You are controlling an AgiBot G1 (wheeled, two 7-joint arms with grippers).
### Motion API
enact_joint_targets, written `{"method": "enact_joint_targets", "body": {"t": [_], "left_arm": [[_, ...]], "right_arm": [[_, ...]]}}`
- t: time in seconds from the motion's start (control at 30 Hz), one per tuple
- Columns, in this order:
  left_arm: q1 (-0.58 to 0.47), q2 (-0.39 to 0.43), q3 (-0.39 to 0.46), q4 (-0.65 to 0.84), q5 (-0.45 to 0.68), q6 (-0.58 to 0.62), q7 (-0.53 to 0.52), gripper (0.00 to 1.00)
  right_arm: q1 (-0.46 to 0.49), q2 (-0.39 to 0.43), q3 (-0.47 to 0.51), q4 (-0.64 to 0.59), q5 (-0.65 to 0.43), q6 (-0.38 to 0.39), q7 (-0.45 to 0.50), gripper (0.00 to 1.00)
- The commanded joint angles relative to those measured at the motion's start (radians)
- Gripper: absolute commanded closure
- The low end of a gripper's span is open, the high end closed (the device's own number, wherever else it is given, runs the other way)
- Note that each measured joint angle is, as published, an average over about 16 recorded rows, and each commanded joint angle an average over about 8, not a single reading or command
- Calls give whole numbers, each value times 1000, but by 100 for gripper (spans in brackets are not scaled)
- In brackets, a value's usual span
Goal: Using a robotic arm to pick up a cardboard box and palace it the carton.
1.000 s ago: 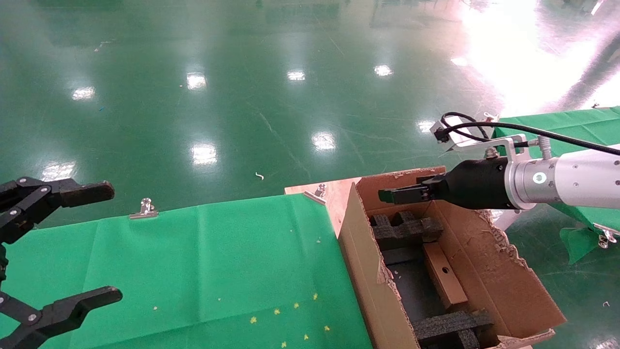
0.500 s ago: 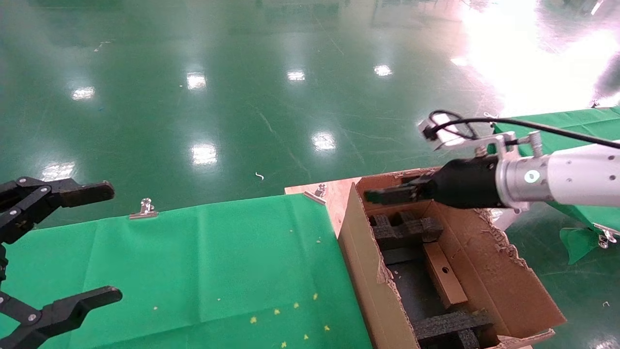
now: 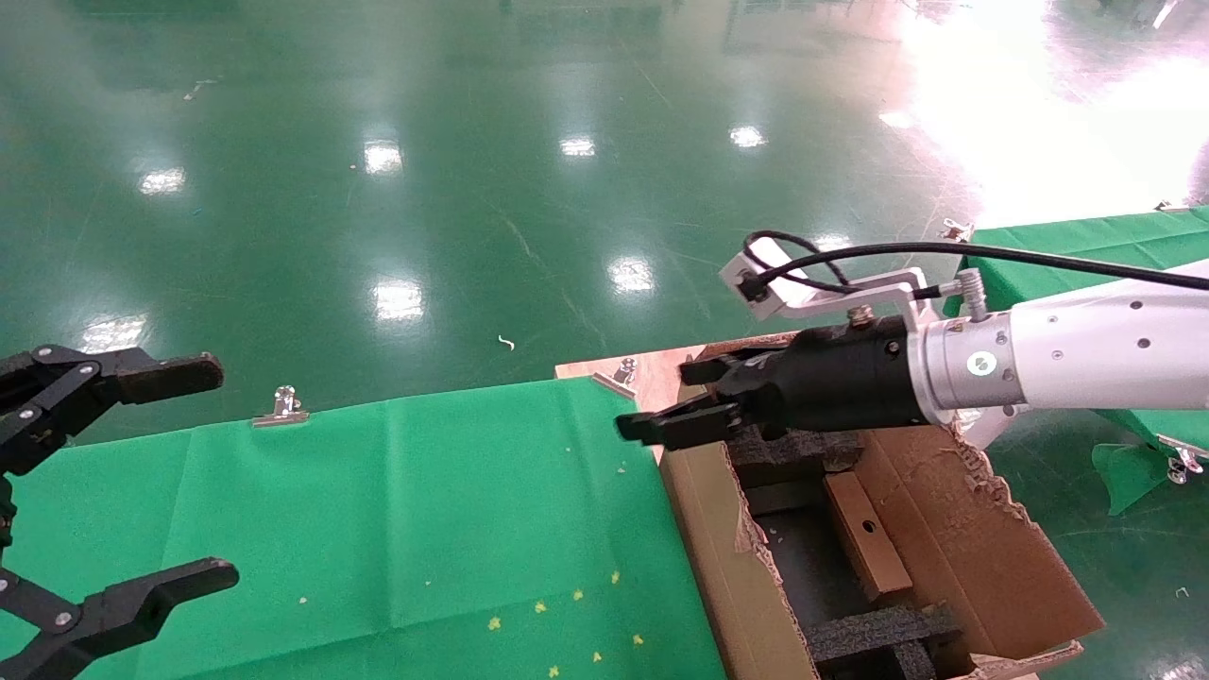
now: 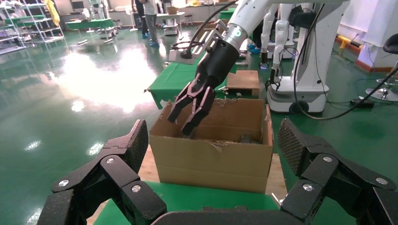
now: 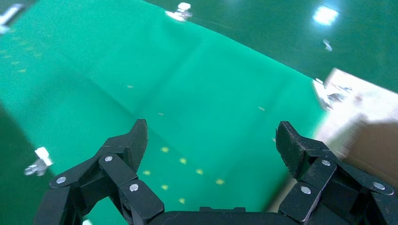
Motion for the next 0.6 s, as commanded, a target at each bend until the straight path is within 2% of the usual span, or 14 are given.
{"method": "enact_joint_targets", "body": {"t": [0.03, 0.6], "left_arm": [[0, 0, 0, 0, 0, 0, 0, 0], [0, 0, 0, 0, 0, 0, 0, 0]], "right_arm": [[-33, -7, 53, 0, 15, -28, -35, 0], [-312, -64, 505, -1, 139, -265, -339, 0]]}}
